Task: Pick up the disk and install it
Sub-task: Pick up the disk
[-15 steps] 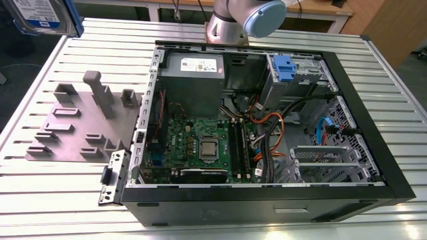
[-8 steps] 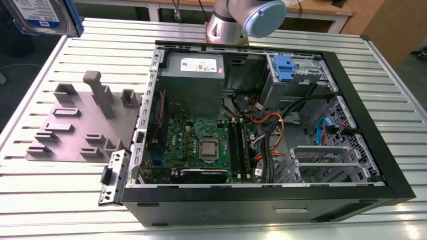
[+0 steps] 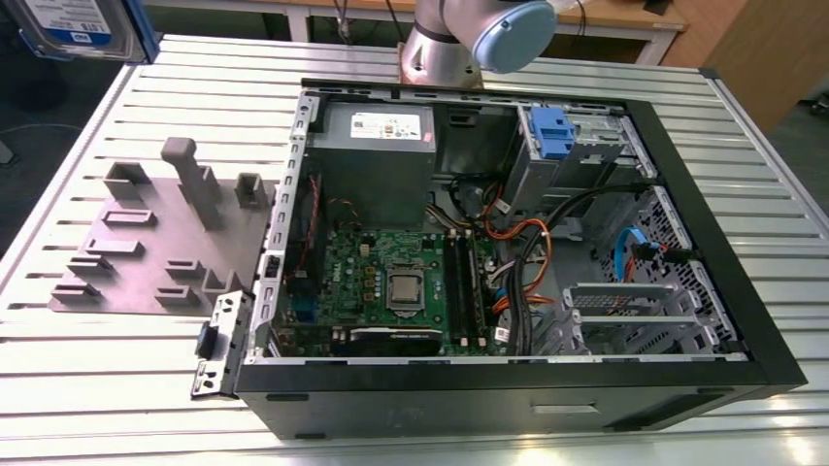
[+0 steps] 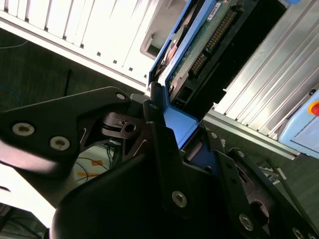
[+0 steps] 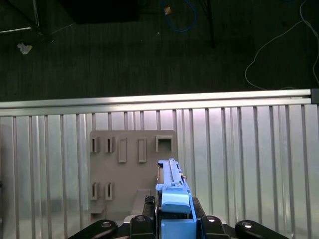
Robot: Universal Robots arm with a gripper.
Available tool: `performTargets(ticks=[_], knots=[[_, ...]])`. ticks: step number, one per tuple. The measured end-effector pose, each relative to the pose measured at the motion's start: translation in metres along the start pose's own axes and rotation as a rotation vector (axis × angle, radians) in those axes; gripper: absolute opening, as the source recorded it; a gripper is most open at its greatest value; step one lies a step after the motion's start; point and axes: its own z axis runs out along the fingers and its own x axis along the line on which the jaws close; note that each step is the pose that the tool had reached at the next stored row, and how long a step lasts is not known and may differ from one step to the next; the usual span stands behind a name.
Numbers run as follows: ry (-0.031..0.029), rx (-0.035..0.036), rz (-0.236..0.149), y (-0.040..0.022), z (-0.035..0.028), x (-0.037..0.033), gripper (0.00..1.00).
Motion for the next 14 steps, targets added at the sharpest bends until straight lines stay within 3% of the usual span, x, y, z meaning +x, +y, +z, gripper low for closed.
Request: performTargets(ticks=[7,14], knots=[[0.0000,0.0000,0.000,-0.0001,-0.0005,0.0000,0.36],[-0.0001,0.0001,0.000,-0.0052,-0.0005,-0.0003,0.36]])
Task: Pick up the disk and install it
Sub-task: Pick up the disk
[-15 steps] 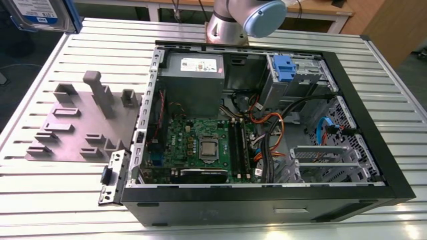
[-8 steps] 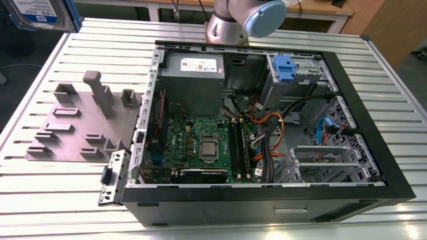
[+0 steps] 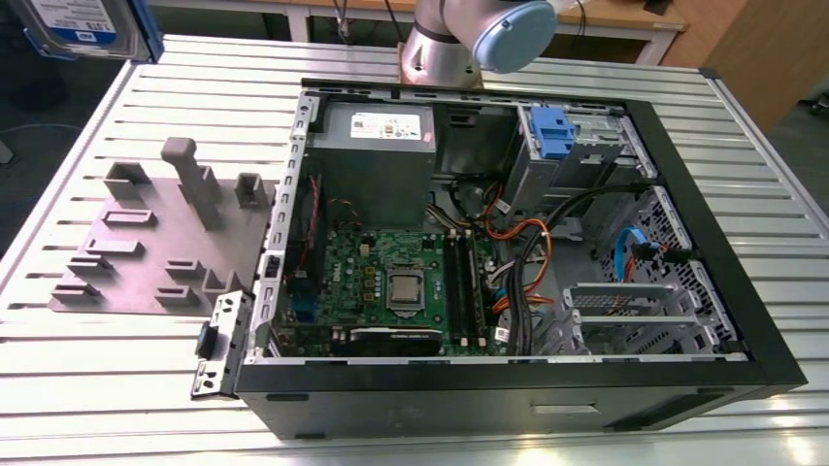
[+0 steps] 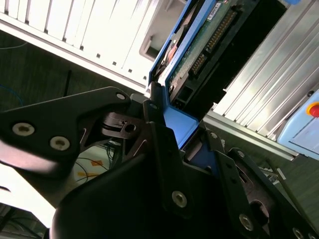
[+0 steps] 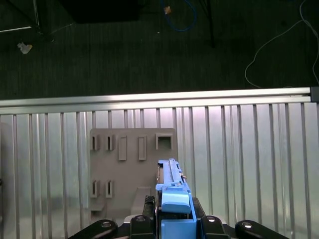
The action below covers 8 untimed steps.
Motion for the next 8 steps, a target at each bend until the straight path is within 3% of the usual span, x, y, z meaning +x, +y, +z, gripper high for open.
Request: performTargets(ticks=[8], knots=[[0.0000,0.0000,0.000,-0.0052,-0.0001,-0.0003,0.36]])
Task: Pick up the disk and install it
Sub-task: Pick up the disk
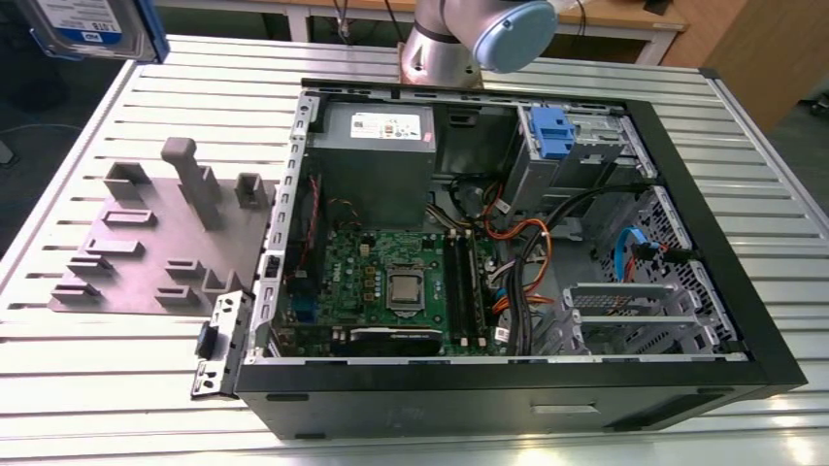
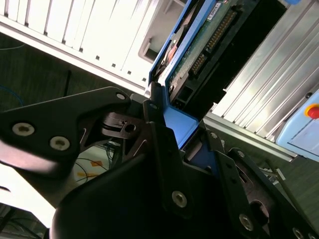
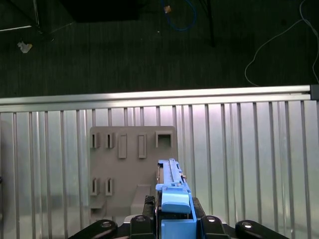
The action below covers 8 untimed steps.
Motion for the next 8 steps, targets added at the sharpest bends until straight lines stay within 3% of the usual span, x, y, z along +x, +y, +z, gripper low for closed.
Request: performTargets(ticks=[8], knots=[[0.0000,0.0000,0.000,-0.0045,0.0000,-0.0003,0.36]])
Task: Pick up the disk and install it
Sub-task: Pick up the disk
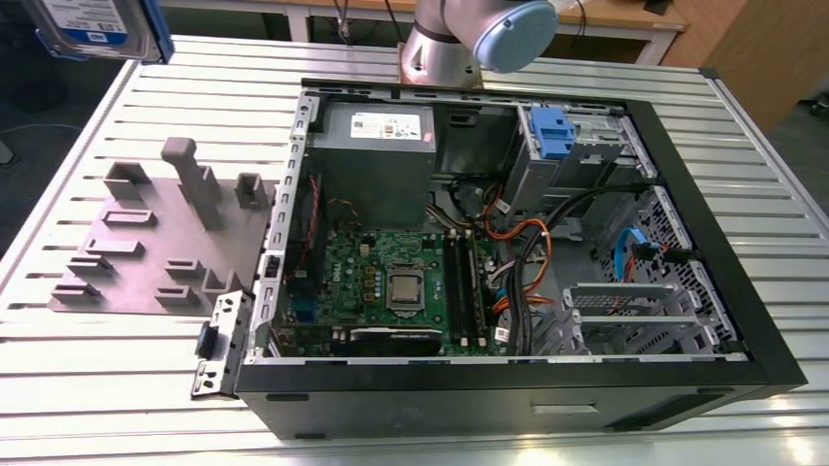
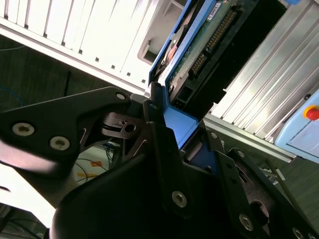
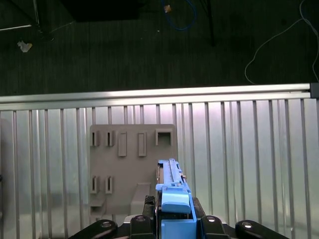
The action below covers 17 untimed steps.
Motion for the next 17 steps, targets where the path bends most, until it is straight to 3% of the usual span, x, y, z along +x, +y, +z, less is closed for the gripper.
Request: performTargets(ticks=[17], knots=[[0.0000,0.0000,0.000,-0.0106,-0.0001,-0.0006,0.36]])
